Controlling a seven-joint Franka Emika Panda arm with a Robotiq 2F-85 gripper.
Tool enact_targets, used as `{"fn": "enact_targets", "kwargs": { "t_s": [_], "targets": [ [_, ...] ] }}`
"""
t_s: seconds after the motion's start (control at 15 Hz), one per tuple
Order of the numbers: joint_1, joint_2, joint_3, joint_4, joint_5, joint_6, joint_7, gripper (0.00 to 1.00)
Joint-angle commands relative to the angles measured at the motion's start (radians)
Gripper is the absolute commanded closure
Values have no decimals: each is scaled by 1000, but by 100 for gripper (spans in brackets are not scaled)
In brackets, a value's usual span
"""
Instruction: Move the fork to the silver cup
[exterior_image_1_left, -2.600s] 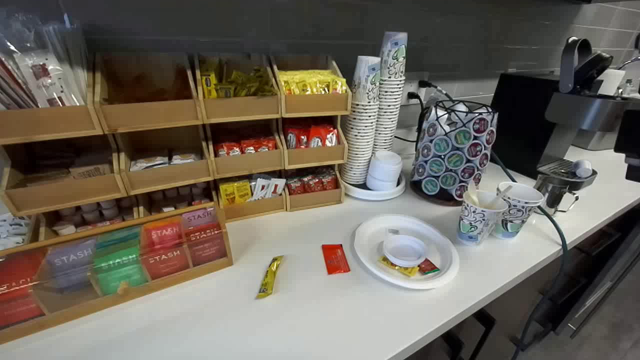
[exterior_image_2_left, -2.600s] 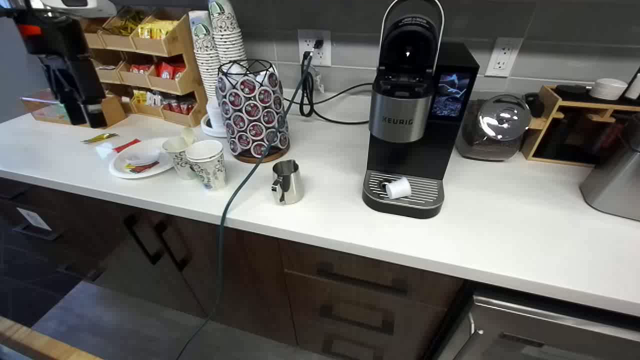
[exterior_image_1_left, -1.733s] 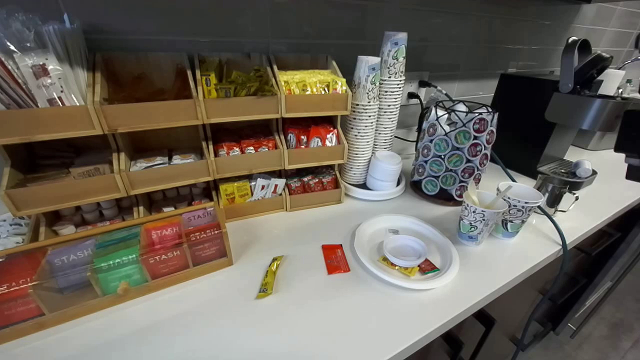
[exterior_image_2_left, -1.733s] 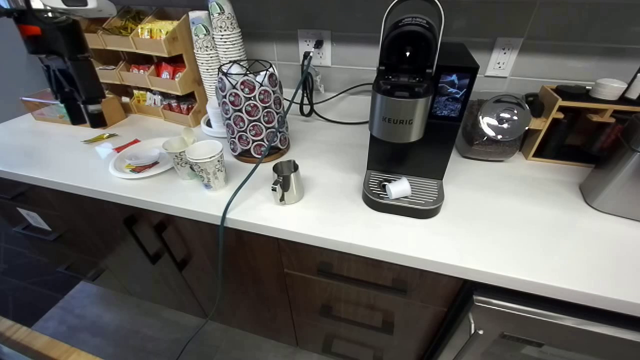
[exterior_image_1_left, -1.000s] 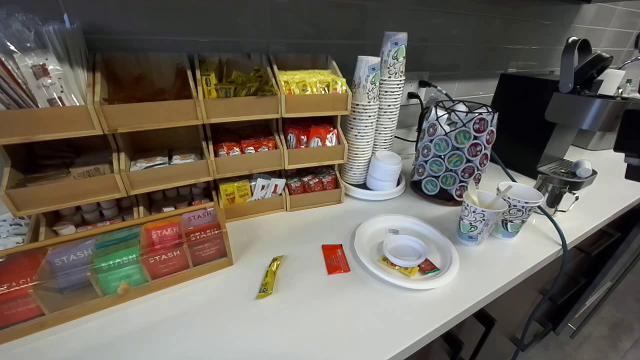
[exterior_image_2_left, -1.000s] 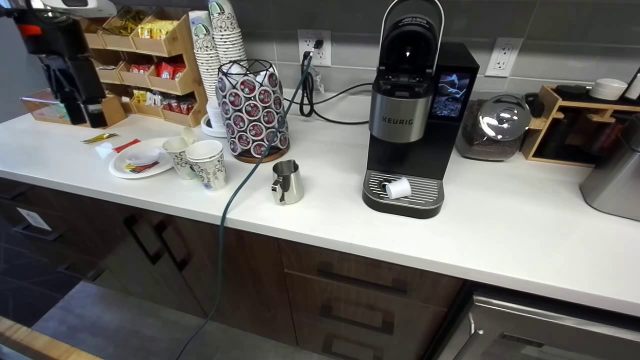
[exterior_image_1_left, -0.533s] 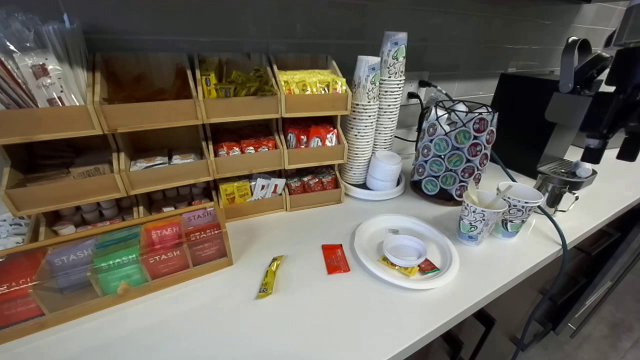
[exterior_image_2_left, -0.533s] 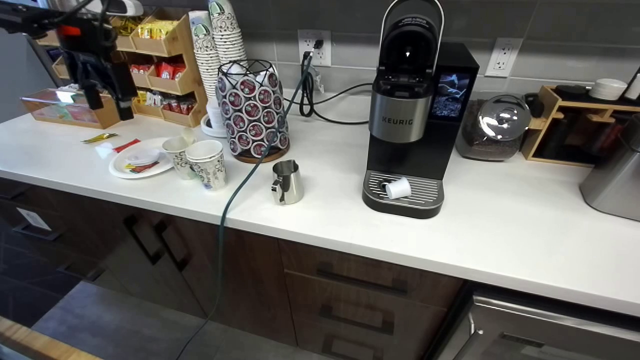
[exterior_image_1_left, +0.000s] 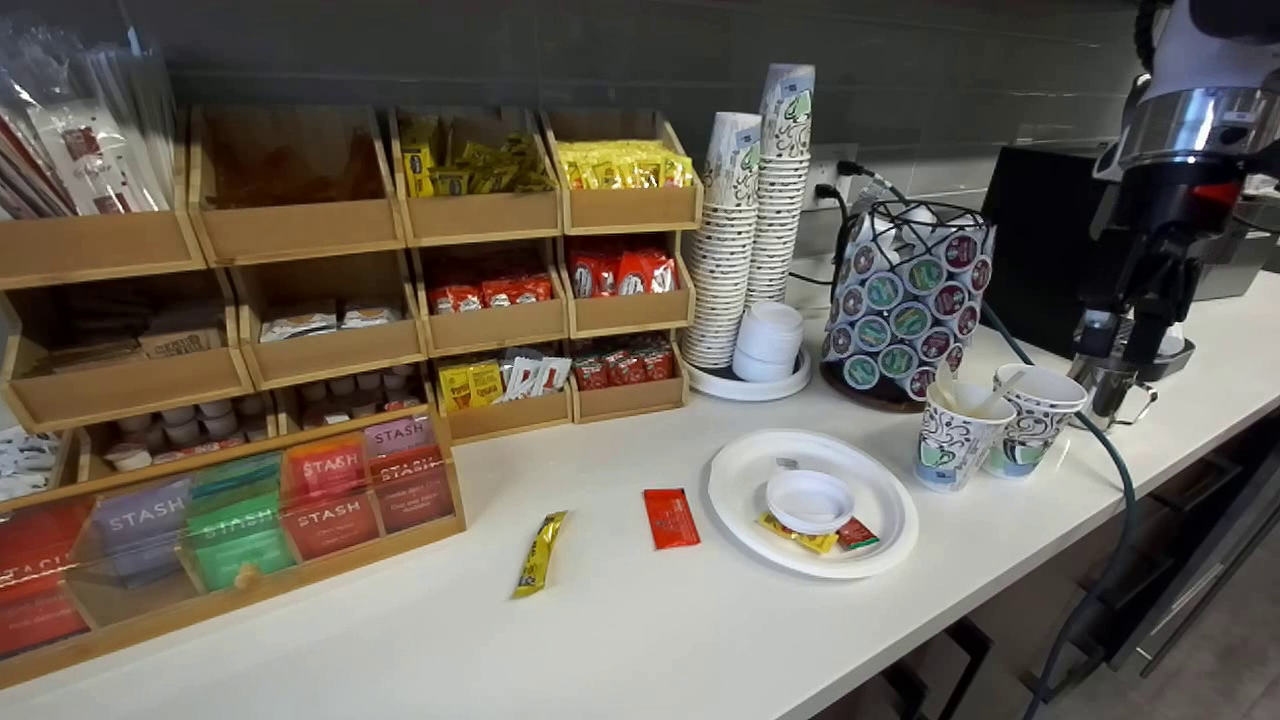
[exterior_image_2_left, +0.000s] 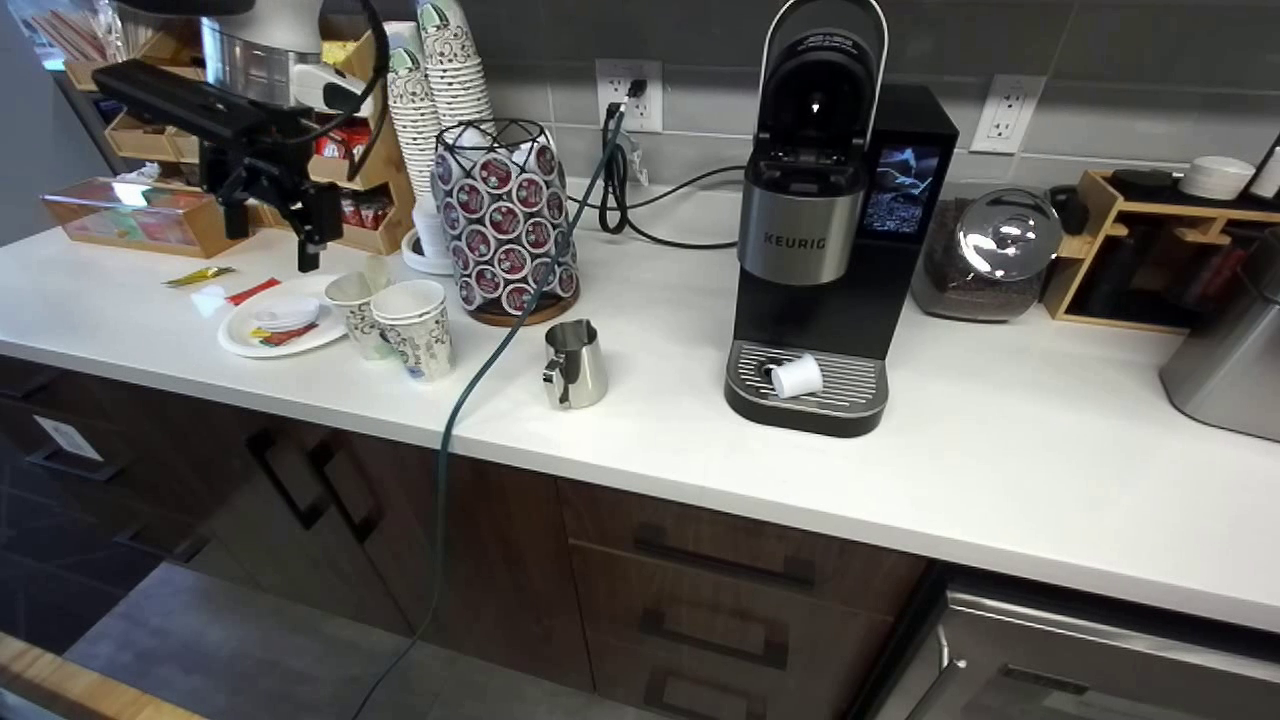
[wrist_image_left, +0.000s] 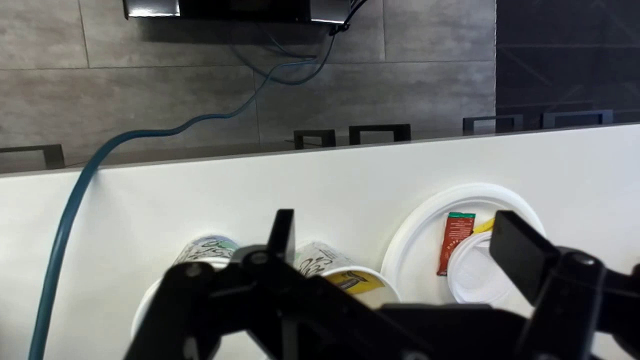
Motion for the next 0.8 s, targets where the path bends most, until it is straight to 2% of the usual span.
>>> {"fn": "enact_targets", "kwargs": {
  "t_s": [0.0, 0.07, 0.4, 0.6, 0.67, 0.73],
  "targets": [
    [-6, 17, 4, 14, 4, -5, -16, 0],
    [-7, 27, 4, 22, 5, -6, -23, 0],
    [-5, 47, 11, -52, 86, 308, -55, 0],
    [-9, 64, 11, -75, 131, 400, -101, 1],
    [-11, 72, 11, -75, 165, 411, -137, 2],
    [-13, 80, 13, -72, 191, 417, -165, 17]
  ]
}}
